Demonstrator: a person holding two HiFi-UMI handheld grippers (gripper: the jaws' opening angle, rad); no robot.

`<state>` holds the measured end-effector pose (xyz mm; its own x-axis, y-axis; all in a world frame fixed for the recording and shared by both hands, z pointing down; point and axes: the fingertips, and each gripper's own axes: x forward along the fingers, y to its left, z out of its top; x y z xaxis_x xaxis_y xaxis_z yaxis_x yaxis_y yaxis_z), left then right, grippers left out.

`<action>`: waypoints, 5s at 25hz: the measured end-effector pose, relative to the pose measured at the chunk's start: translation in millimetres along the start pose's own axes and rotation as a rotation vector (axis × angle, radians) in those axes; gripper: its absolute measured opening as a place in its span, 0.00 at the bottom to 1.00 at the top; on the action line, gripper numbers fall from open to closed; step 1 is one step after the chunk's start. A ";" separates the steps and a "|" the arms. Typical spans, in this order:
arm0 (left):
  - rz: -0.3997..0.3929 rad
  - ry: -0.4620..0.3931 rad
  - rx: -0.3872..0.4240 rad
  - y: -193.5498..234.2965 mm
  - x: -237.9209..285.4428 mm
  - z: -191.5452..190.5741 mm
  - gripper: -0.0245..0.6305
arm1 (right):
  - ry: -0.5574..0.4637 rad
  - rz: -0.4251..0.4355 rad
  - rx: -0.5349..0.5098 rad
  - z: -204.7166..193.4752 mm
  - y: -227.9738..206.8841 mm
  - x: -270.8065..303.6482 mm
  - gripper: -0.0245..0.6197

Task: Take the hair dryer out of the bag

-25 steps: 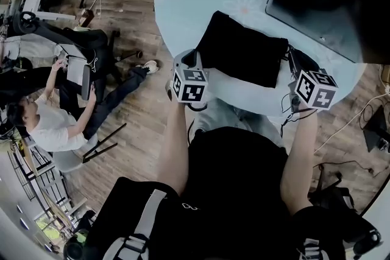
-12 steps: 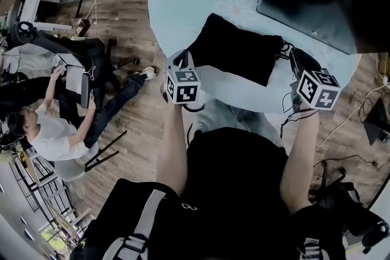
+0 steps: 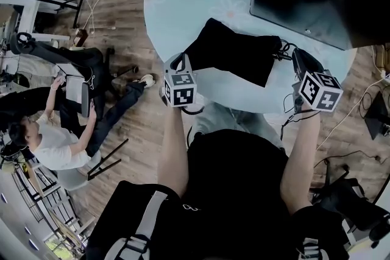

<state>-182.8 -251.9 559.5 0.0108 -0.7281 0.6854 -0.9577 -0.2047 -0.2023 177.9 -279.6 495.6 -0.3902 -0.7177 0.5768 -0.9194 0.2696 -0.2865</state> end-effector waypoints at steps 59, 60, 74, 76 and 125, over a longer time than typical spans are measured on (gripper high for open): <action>-0.252 -0.102 0.105 -101.8 -47.4 30.7 0.06 | -0.087 -0.352 0.446 -152.7 -59.8 -152.7 0.09; -0.271 -0.104 0.112 -106.4 -51.4 27.0 0.06 | -0.087 -0.354 0.457 -159.0 -51.4 -155.4 0.09; -0.427 -0.175 0.132 -150.9 -89.6 7.0 0.06 | 0.016 -0.194 0.503 -219.0 76.1 -147.9 0.09; -0.437 -0.185 0.130 -154.9 -92.7 9.4 0.06 | 0.032 -0.171 0.495 -217.9 86.6 -141.1 0.09; -0.369 -0.858 -0.251 -33.4 -254.9 252.4 0.06 | -0.698 0.061 -0.146 144.6 223.7 -160.2 0.05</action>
<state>-81.0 -224.6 215.0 0.4342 -0.8965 -0.0884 -0.8845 -0.4428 0.1470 42.0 -197.1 228.4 -0.3631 -0.9287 -0.0752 -0.9132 0.3708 -0.1690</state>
